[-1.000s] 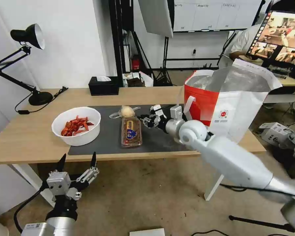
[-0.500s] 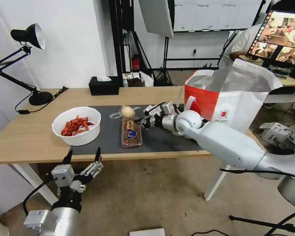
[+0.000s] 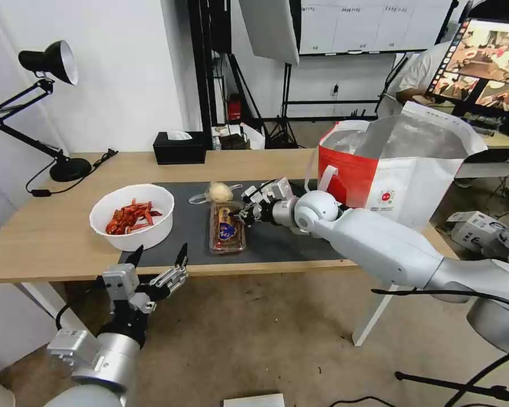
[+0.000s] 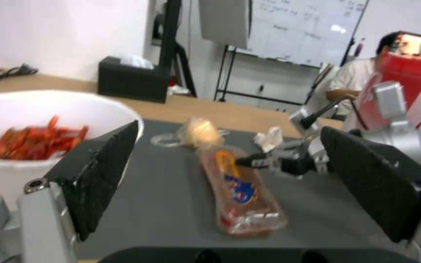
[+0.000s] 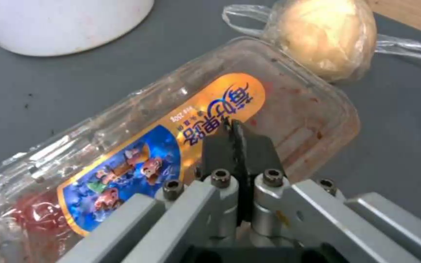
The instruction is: Pick up the trash from the table and place it into the takeout bag.
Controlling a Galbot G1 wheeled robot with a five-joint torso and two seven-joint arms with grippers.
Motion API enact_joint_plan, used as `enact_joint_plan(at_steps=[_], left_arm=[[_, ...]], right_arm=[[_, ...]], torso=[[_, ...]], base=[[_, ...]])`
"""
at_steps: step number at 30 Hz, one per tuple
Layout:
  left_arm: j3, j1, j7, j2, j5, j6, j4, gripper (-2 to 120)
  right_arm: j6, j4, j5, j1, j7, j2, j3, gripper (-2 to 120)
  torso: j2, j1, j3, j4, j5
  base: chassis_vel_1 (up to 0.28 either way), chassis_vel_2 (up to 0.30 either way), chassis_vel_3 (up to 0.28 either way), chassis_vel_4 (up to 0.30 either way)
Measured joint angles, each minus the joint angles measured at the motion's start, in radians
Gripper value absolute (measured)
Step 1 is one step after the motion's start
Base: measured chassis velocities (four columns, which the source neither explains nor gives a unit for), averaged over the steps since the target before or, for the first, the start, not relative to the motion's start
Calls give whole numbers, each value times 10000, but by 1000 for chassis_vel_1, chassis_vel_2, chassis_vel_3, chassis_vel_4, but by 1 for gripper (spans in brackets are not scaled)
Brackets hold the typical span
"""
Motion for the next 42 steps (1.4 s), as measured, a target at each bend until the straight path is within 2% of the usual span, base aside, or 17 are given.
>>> enact_joint_plan(at_steps=[3,5,7,12,21,24,27,35,42], left_arm=[[207,-648,-19,428,-132,112,430,100],[222,-681,-20,456,-140,116,455,100],[405,-1093,19,895,-269,256,796,100],[562,-1368,218,1331,-411,313,1149,100],[1303,-2558,263,2054,-1830,912,2034,100],[1698,-3075,96,2282,-2366,1056,2387,100],[2405,-4034,-131,2529,-3252,1326,3102,100],[3430,-5720,-678,2700,-4674,1852,4290,100],[4002,-6601,-1095,2682,-5734,2240,4810,100]], right_arm=[[-12,-91,0,25,50,36,-50,0],[-12,-96,0,26,57,41,-51,0],[-14,-104,0,-21,105,58,-50,0],[-14,-104,6,-71,150,79,-51,0],[-16,-73,25,-97,201,194,-3,0],[-16,-65,29,-99,201,176,-1,0],[-16,-46,31,-110,201,140,13,0],[-7,-13,34,-186,202,137,72,0],[3,29,26,-358,207,147,222,0]], torso=[[0,0,0,-2,-1],[0,0,0,-2,-1],[0,1,0,-1,-1],[0,0,0,-2,-1],[0,0,0,-1,-1],[0,0,0,0,0],[0,1,0,-1,-1],[0,0,0,-2,-1],[0,0,0,-1,0]], base=[[0,0,0,0],[0,0,0,0],[0,0,0,0],[0,0,0,0],[0,0,0,0],[0,0,0,0],[0,0,0,0],[0,0,0,0],[0,0,0,0]])
